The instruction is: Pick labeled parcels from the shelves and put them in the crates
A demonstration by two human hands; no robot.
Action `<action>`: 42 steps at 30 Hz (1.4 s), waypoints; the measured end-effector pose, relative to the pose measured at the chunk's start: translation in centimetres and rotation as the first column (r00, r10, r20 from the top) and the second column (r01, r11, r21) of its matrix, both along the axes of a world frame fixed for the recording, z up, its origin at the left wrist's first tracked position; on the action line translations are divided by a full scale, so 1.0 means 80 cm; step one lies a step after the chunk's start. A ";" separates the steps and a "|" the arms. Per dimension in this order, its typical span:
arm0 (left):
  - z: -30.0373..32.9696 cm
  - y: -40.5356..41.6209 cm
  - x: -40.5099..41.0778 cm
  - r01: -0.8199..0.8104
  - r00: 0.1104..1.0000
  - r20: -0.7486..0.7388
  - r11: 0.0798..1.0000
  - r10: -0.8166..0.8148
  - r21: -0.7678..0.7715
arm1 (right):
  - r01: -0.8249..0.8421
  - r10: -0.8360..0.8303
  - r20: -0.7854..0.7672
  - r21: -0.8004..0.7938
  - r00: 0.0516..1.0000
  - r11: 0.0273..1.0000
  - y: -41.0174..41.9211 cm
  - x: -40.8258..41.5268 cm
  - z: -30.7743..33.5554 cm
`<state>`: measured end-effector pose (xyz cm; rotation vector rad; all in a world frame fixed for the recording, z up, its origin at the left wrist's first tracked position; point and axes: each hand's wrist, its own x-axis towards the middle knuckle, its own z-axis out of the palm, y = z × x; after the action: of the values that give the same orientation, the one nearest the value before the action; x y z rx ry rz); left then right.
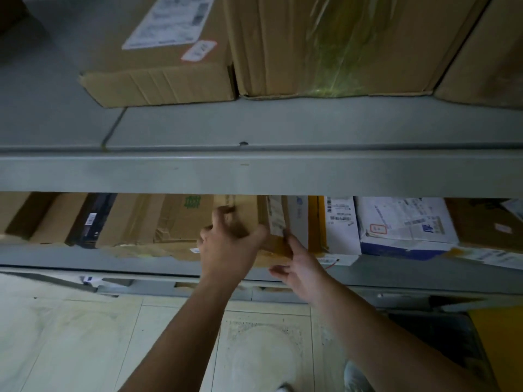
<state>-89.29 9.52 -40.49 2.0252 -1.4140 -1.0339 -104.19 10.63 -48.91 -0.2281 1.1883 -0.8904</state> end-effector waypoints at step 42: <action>-0.037 0.098 0.028 -0.220 0.638 -0.668 0.923 0.382 0.317 | -0.116 0.109 -0.043 -0.192 0.993 0.974 0.072 -0.031 0.032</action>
<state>-87.05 17.37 -43.44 1.5848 -0.5330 -1.6241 -106.69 16.39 -46.39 -0.4657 1.1070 -0.9063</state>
